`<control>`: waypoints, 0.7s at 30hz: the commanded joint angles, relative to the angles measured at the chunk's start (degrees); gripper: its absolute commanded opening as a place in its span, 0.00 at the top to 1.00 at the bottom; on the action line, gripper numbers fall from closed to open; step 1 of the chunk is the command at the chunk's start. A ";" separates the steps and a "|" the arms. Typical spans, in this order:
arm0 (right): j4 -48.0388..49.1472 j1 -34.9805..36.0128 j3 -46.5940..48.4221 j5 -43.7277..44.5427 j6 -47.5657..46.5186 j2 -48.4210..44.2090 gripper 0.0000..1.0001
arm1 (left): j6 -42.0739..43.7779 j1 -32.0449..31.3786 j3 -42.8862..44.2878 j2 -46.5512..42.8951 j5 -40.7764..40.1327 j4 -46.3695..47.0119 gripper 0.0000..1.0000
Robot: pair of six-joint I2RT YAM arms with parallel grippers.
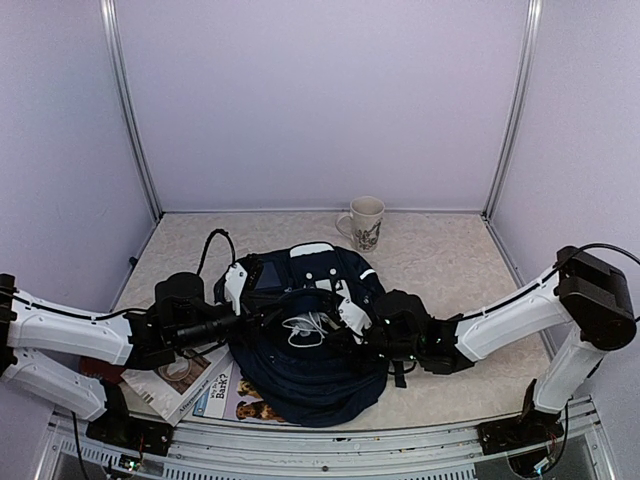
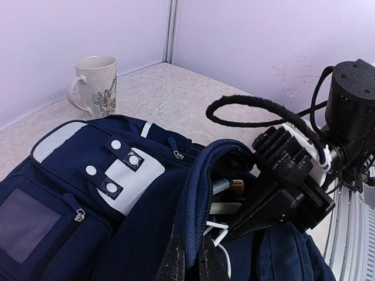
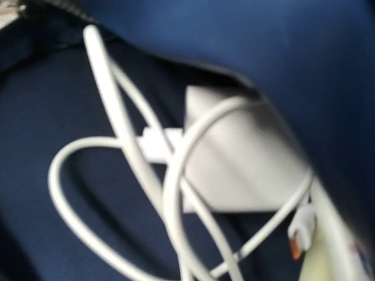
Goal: Pack the student bag
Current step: Adjust the charger in the upper front pocket of the bag.
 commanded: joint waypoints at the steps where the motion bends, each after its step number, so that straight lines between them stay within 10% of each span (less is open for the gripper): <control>1: 4.73 -2.44 2.37 3.57 -2.57 3.50 1.00 | -0.13 -0.66 -0.59 -0.36 0.98 0.72 1.00; 21: 8.31 -7.13 10.45 6.03 -6.12 13.49 1.00 | -1.36 -0.59 0.41 3.82 3.05 4.24 1.00</control>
